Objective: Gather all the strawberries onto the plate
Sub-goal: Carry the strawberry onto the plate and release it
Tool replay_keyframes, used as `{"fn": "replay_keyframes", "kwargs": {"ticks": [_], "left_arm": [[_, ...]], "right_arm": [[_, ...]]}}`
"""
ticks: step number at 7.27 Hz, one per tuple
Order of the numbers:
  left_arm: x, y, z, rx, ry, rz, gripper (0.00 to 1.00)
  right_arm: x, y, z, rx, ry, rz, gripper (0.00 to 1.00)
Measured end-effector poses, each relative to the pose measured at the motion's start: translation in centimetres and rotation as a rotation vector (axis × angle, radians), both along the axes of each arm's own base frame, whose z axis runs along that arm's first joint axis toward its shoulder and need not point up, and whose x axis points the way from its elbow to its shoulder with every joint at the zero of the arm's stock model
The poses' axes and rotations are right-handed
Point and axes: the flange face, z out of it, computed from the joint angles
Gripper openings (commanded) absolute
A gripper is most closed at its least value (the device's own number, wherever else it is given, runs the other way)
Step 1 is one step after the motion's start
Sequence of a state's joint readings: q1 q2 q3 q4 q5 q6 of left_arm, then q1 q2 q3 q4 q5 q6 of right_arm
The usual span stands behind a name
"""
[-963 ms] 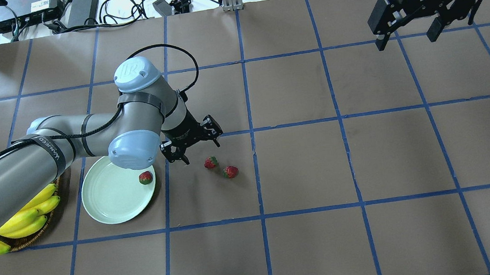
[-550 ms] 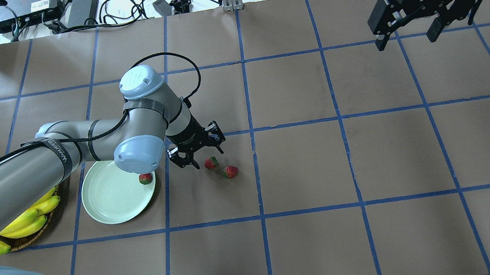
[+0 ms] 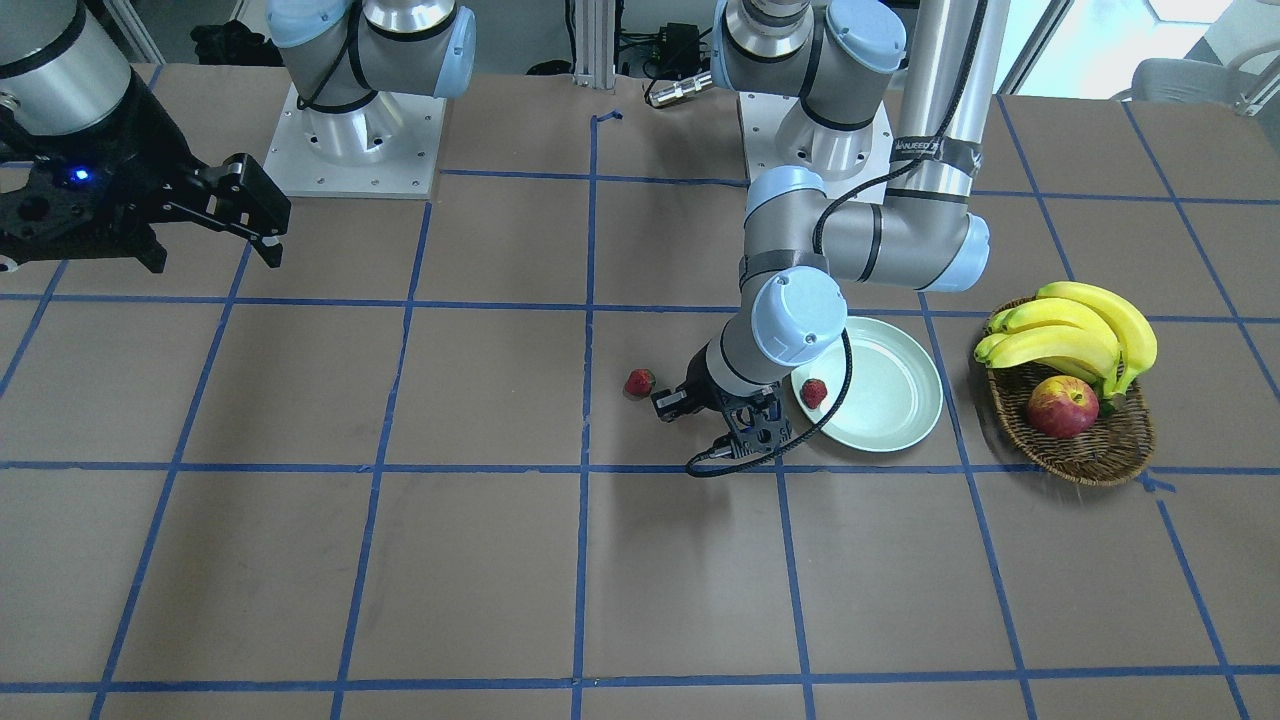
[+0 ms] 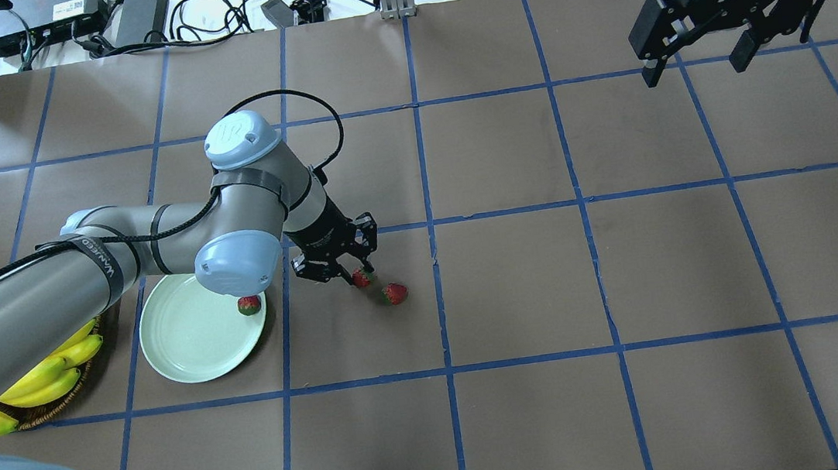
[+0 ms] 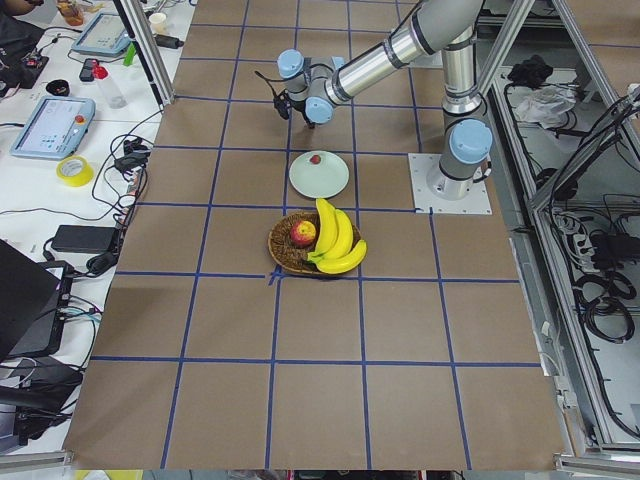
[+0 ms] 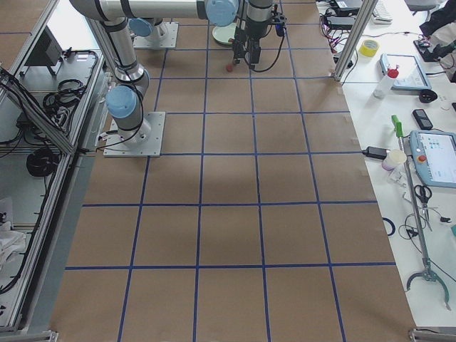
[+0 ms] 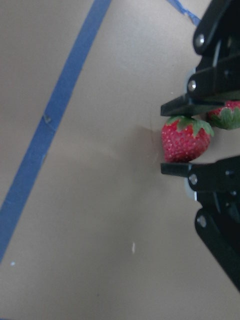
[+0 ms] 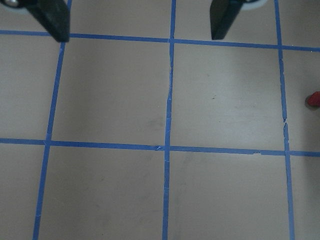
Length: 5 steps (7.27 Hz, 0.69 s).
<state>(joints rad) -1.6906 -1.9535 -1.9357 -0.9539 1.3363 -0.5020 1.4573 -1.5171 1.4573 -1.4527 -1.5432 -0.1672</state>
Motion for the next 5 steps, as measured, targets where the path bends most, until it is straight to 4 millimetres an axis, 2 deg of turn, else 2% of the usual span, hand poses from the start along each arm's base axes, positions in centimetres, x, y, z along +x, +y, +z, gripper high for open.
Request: {"fn": "replay_keyframes", "kwargs": {"ticks": [2, 3, 4, 5], "left_arm": [[1.0, -1.5, 3.2, -0.056, -0.063, -0.018, 0.0], [2.5, -3.0, 5.7, -0.06, -0.12, -0.048, 0.0], [5.2, -4.4, 8.2, -0.046, -0.176, -0.103, 0.0], [8.9, -5.1, 9.4, -0.025, -0.223, -0.16, 0.0]], "right_arm": [[0.0, 0.0, 0.0, 0.0, 0.0, 0.0, 1.0], [0.0, 0.0, 0.0, -0.001, 0.0, 0.0, 1.0], [0.0, 0.0, 0.0, 0.0, 0.0, 0.0, 1.0], [0.0, 0.0, 0.0, 0.0, 0.0, 0.0, 1.0]]}}
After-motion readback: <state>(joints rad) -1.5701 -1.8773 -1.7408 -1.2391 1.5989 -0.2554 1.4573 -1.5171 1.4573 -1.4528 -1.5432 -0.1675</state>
